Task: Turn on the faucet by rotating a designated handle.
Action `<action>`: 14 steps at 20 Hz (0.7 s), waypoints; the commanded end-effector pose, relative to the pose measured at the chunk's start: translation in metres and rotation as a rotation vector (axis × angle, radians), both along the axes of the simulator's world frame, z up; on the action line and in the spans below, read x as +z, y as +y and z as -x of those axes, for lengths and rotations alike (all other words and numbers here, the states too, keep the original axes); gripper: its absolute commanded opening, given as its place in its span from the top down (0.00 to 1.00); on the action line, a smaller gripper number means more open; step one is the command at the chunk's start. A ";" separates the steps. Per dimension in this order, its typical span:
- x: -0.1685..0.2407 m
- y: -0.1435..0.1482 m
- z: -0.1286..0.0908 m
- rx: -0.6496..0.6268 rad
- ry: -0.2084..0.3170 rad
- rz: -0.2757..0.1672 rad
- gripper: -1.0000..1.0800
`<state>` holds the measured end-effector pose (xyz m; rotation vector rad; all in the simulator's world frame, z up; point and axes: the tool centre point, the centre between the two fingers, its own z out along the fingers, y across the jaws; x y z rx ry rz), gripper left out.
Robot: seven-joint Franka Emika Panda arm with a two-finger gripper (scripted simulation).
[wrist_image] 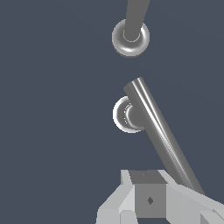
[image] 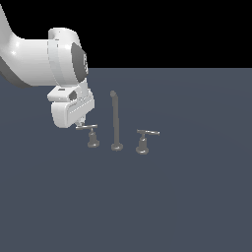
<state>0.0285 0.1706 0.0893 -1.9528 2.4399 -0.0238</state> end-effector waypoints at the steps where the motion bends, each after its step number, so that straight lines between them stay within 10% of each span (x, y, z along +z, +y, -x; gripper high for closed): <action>1: 0.000 0.002 0.016 0.003 0.019 0.001 1.00; 14: 0.000 -0.006 0.042 0.010 0.018 -0.001 1.00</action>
